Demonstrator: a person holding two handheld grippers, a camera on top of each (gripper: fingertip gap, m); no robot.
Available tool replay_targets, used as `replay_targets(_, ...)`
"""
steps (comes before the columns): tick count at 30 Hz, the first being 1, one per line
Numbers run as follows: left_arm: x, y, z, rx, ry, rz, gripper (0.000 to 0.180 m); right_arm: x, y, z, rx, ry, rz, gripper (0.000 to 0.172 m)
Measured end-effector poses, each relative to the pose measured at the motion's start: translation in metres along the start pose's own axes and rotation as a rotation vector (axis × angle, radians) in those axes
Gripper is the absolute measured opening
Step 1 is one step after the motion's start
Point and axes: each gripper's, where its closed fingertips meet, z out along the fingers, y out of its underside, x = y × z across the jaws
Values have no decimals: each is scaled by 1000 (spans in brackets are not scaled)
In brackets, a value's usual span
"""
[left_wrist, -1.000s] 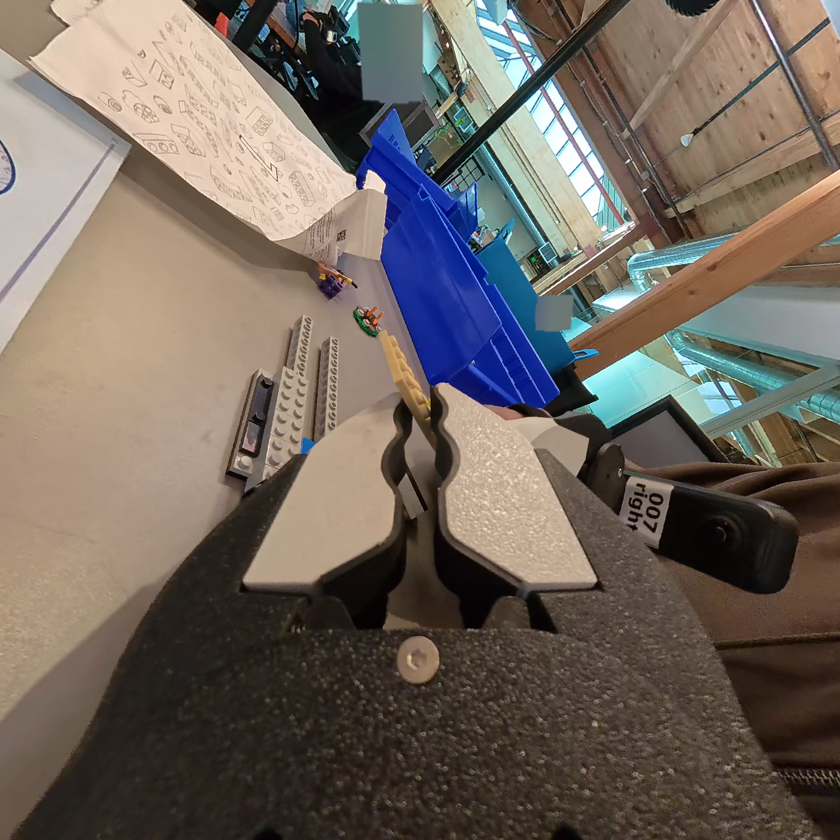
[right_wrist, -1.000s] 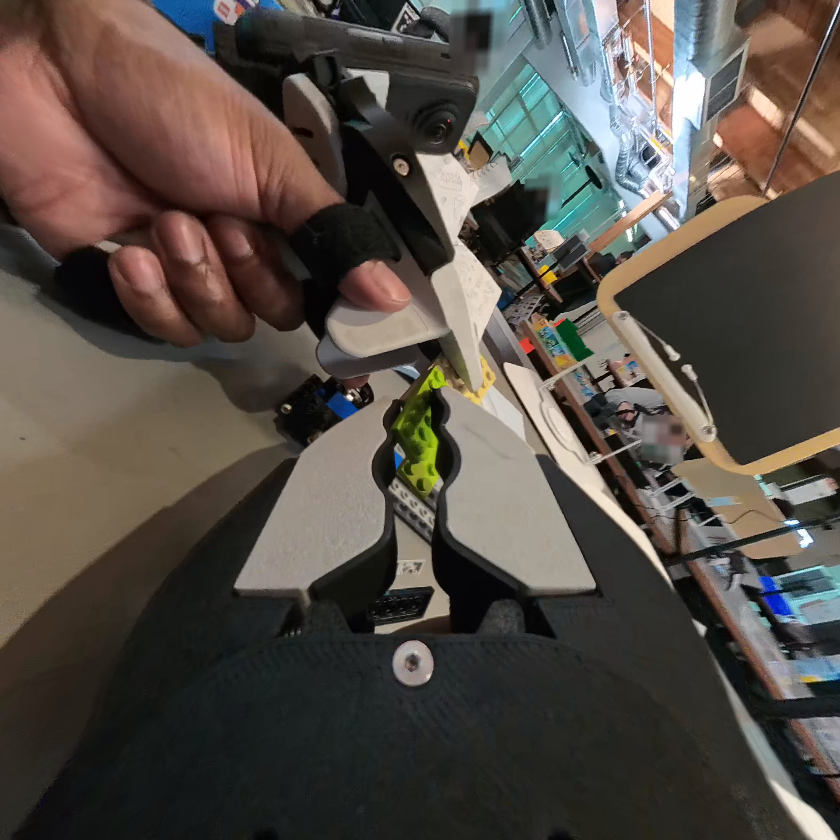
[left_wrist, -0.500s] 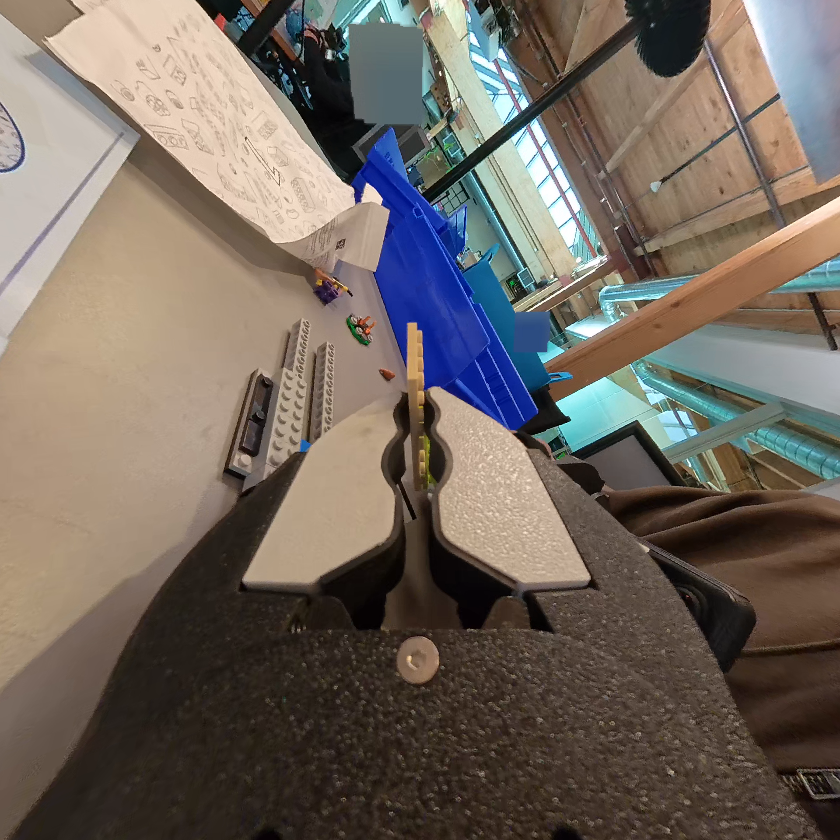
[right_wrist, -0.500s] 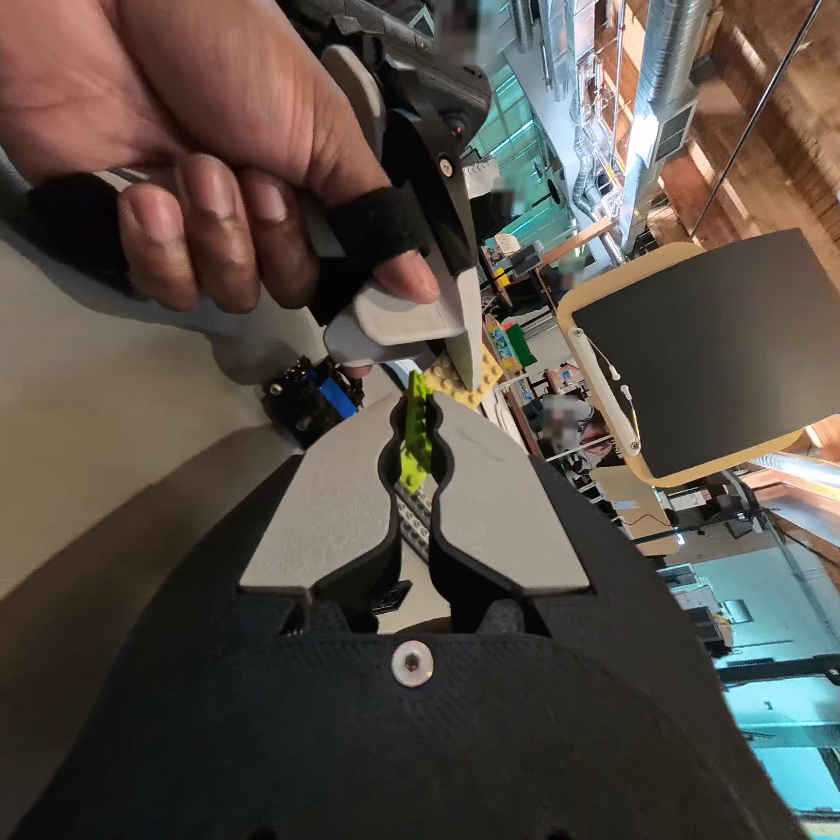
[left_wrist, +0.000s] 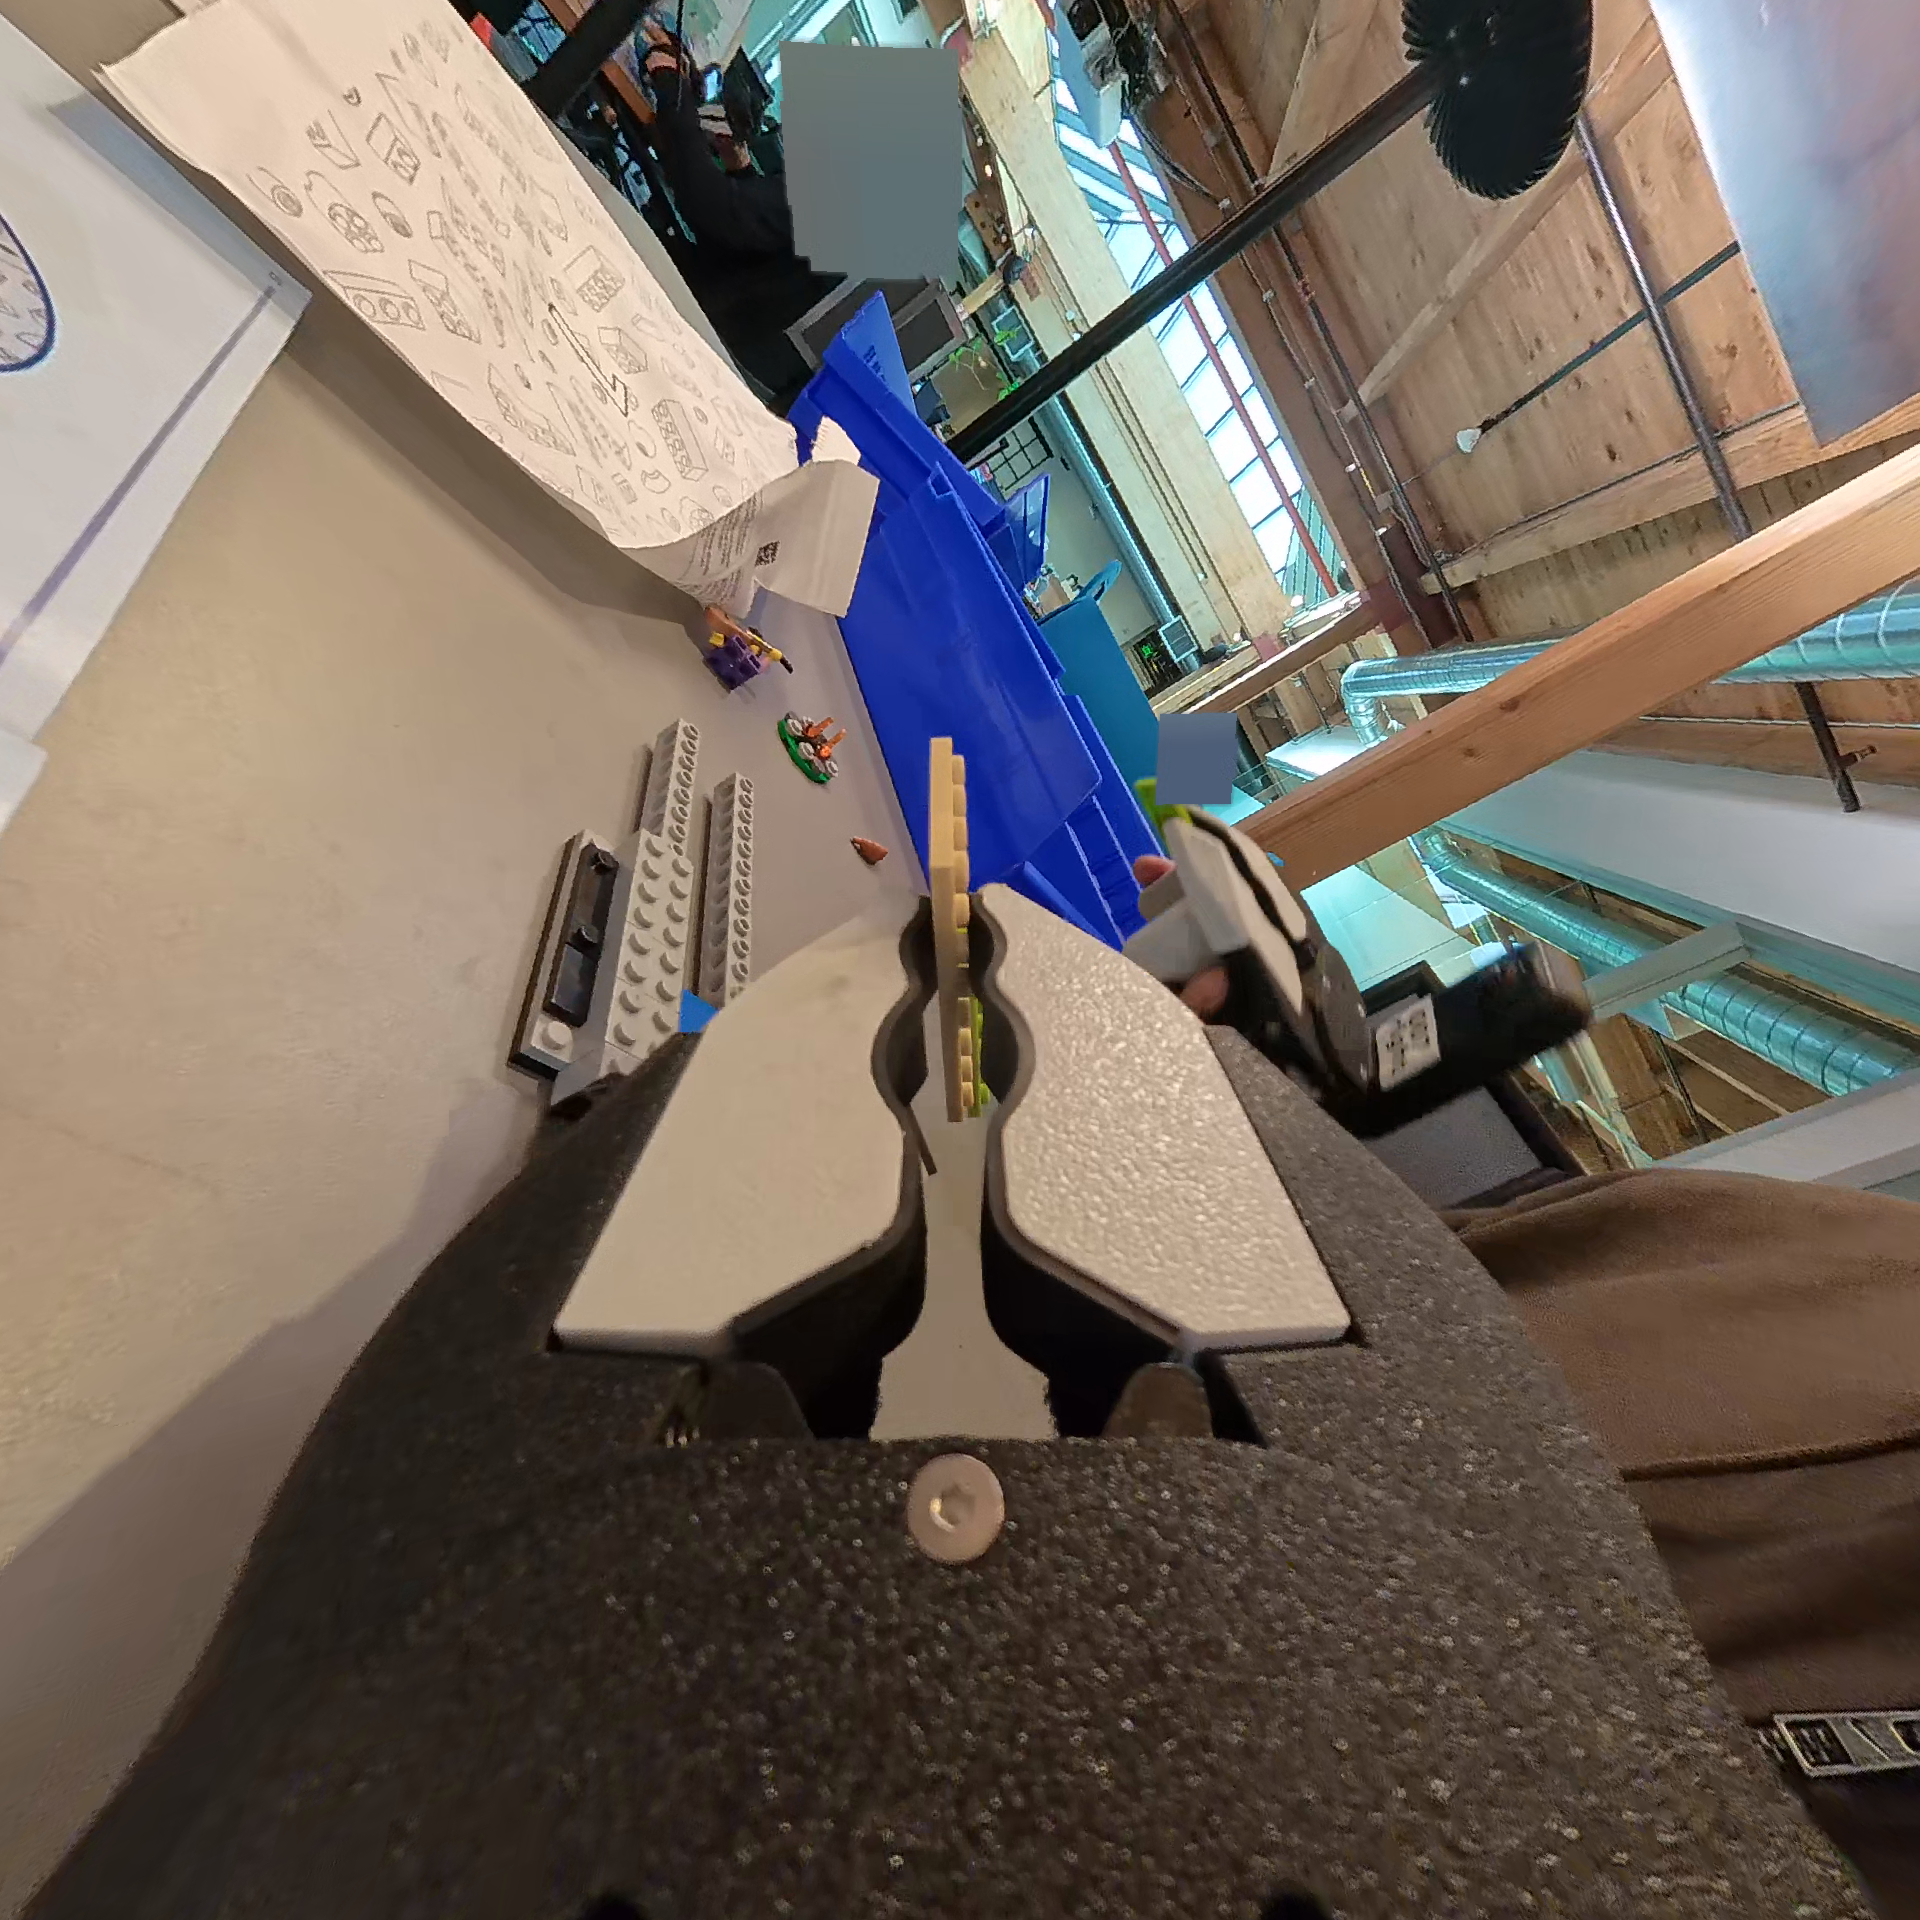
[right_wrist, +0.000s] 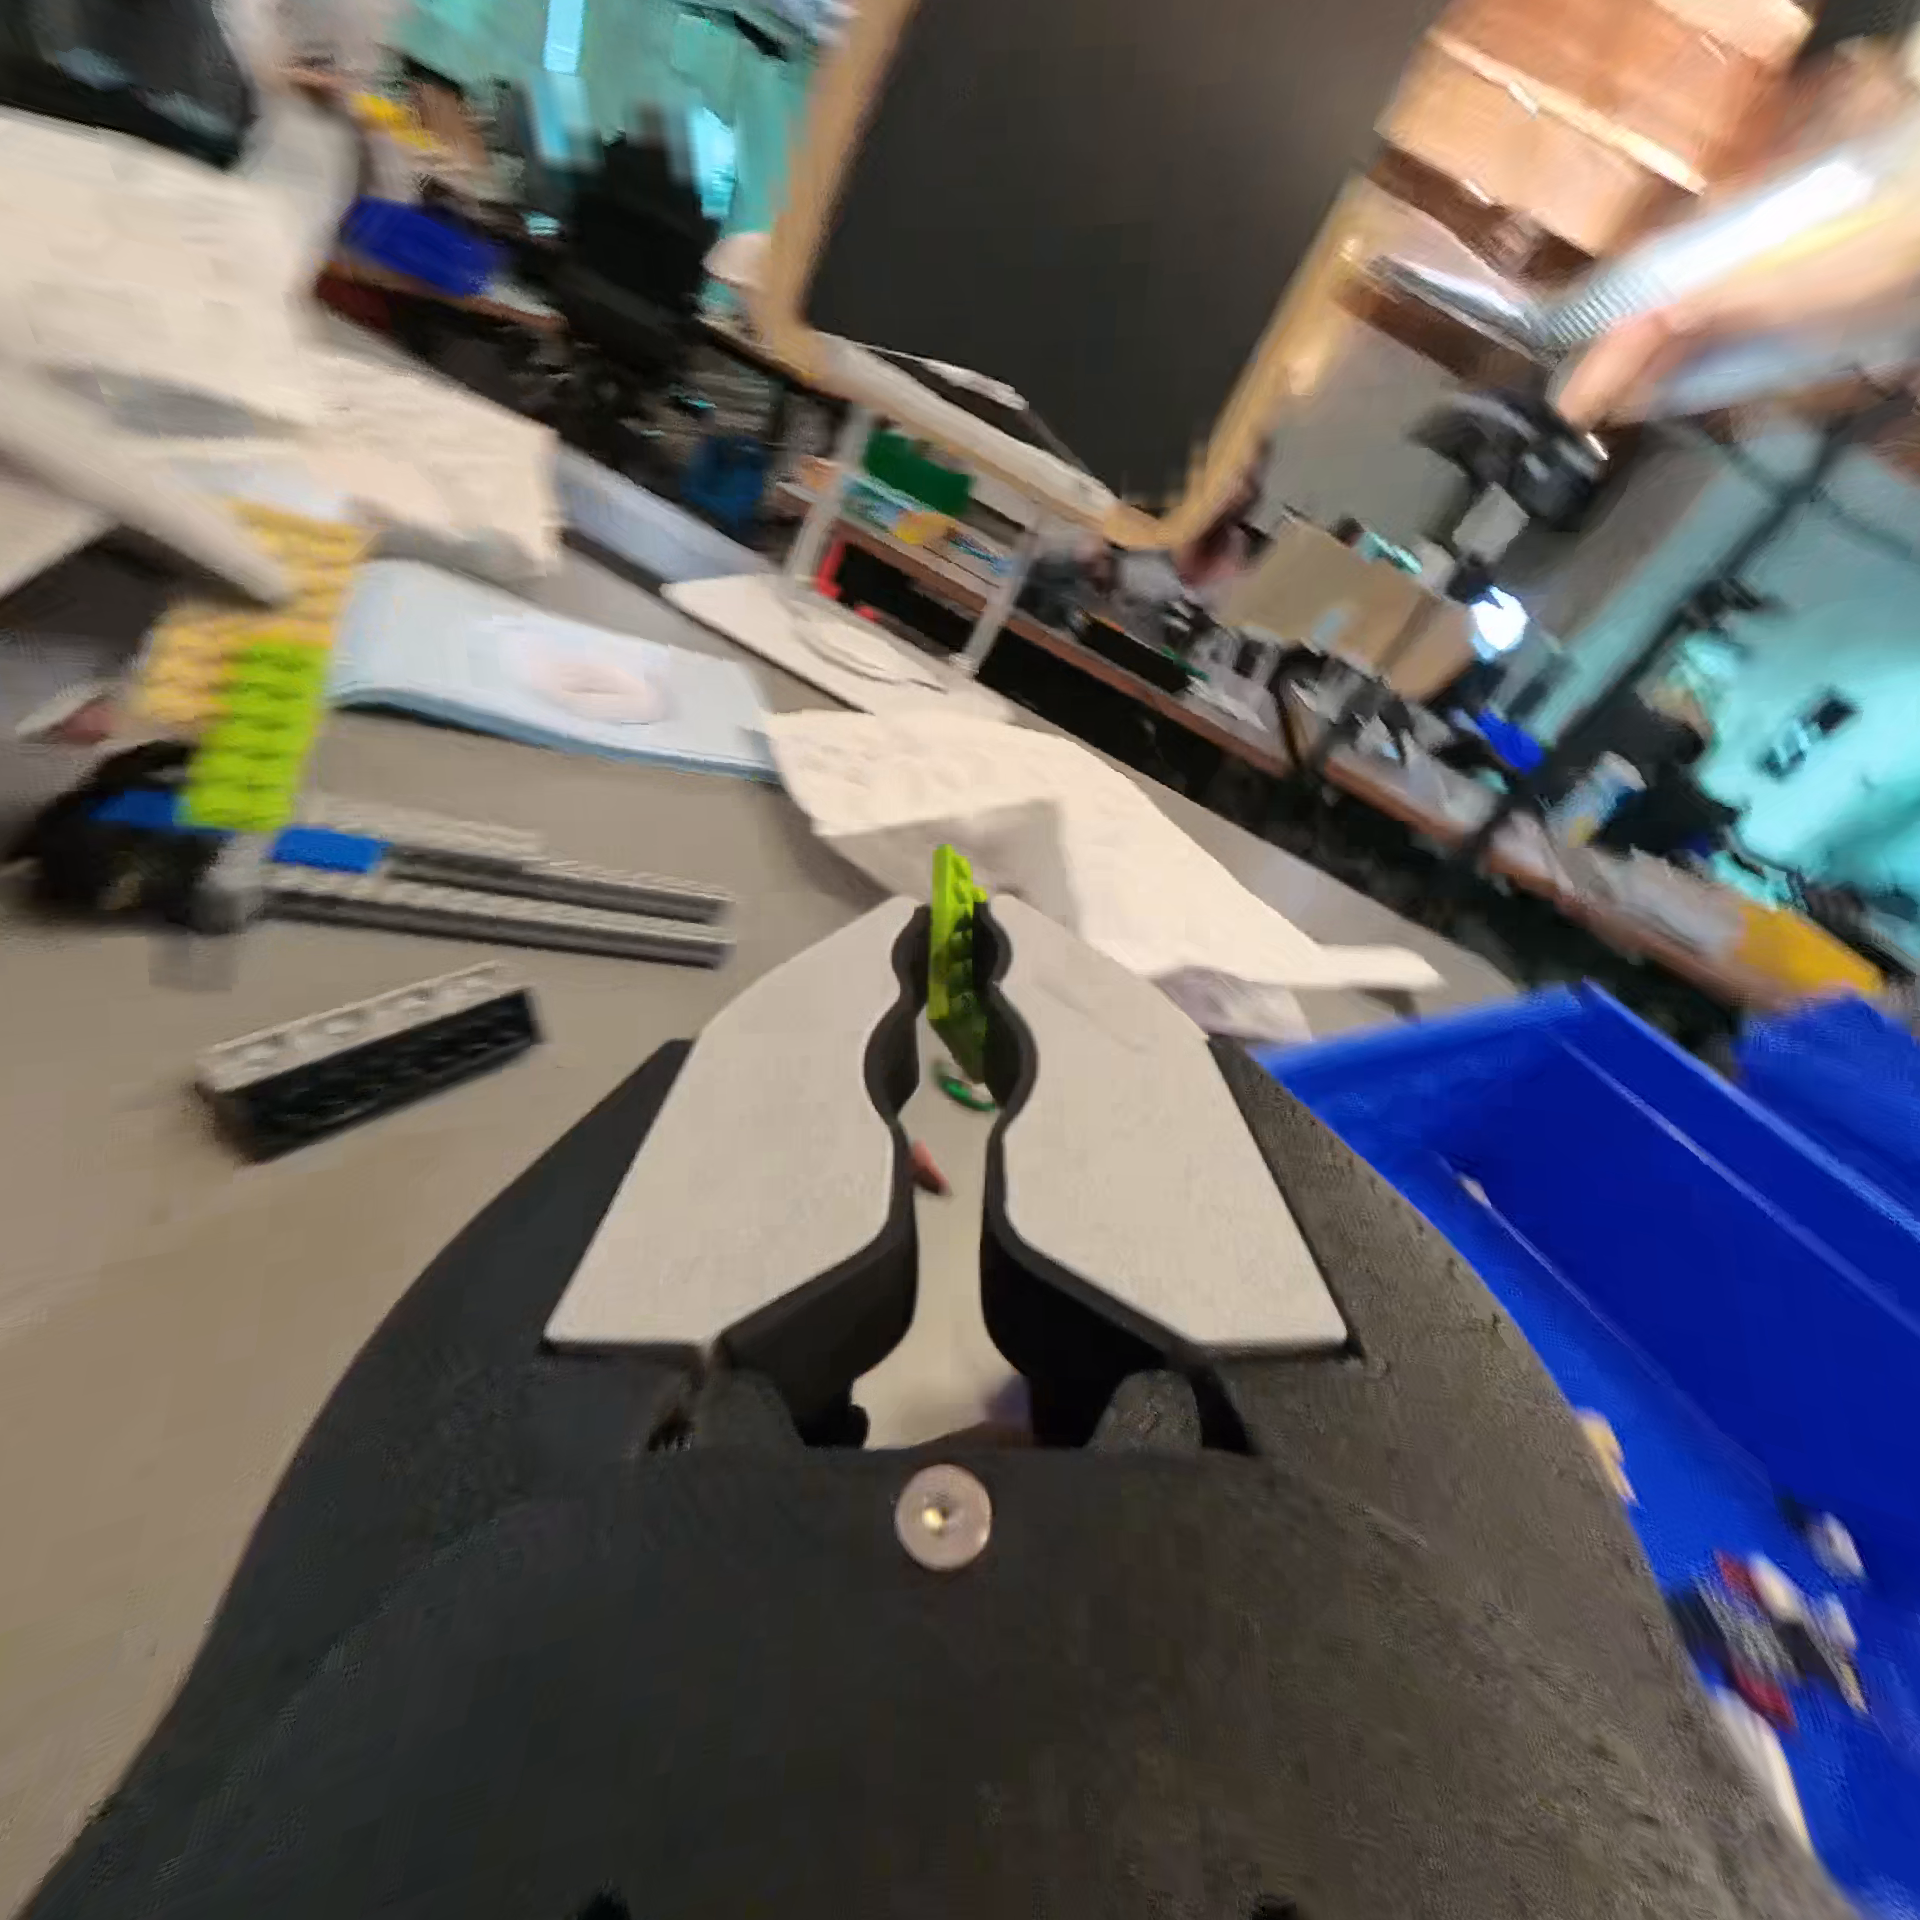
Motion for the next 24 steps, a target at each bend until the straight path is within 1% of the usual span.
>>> replay_targets(2, 2, 3, 1, -6, 14, -11, 4, 50, 11, -12, -51, 115, 167, 7)
replay_targets(4, 4, 5, 3, -14, 26, -14, 4, 86, 28, -17, -110, 186, 317, 8)
replay_targets(5, 5, 6, 4, -18, 29, -10, 4, 97, 37, -18, -143, 199, 367, 15)
replay_targets(7, 6, 8, 5, -24, 31, -3, 4, 102, 47, -18, -198, 186, 399, 30)
replay_targets(9, 6, 8, 5, -23, 28, 0, 4, 96, 46, -17, -207, 165, 352, 35)
replay_targets(10, 6, 8, 5, -24, 27, -1, 4, 88, 41, -16, -198, 141, 311, 35)
replay_targets(12, 6, 9, 5, -28, 26, -3, 4, 56, 26, -11, -141, 19, 214, 35)
replay_targets(15, 6, 11, 7, -39, 30, -25, 4, -13, 14, -2, -74, -193, 24, 35)
replay_targets(18, 6, 12, 8, -40, 32, -37, 4, -86, 13, 4, -2, -395, -204, 38)
replay_targets(20, 7, 12, 8, -39, 41, -56, 4, -125, 13, 4, 66, -508, -363, 40)
replay_targets(22, 8, 14, 9, -45, 51, -79, 4, -149, 12, 9, 122, -550, -508, 45)
replay_targets(24, 9, 15, 9, -51, 62, -101, 4, -160, 10, 19, 174, -520, -652, 49)
